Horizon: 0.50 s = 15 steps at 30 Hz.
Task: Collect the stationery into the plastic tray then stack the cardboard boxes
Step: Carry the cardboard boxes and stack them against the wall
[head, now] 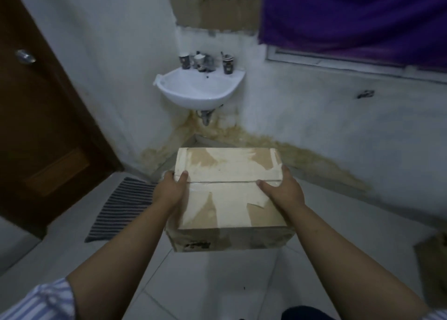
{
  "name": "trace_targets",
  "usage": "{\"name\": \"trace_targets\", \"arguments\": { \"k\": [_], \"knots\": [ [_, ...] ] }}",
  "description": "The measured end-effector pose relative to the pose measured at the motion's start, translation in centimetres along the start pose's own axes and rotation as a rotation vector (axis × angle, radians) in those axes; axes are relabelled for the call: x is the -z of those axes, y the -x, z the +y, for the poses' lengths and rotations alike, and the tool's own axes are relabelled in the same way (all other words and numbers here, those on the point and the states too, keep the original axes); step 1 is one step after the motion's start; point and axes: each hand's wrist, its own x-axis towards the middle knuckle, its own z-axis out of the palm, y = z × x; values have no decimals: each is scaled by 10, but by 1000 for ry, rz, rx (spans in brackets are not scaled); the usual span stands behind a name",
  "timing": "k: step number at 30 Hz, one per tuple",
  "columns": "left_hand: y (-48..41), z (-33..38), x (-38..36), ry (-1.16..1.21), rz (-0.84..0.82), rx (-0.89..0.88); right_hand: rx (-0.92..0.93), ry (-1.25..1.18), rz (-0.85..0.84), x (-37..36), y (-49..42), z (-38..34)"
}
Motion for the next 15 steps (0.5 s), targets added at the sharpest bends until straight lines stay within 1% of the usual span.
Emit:
{"name": "trace_targets", "arguments": {
  "k": [2, 6, 9, 15],
  "knots": [
    [-2, 29, -21, 9, -42, -61, -37, -7, 44, 27, -5, 18],
    [-3, 90, -71, -28, -135, -124, -86, -17, 134, 85, -18, 57],
    [2, 144, -121, -54, -192, -181, -127, -30, 210, 136, -31, 93],
    [18, 239, -210, -46, -312, -302, -216, -26, 303, 227, -54, 163]
  ]
}}
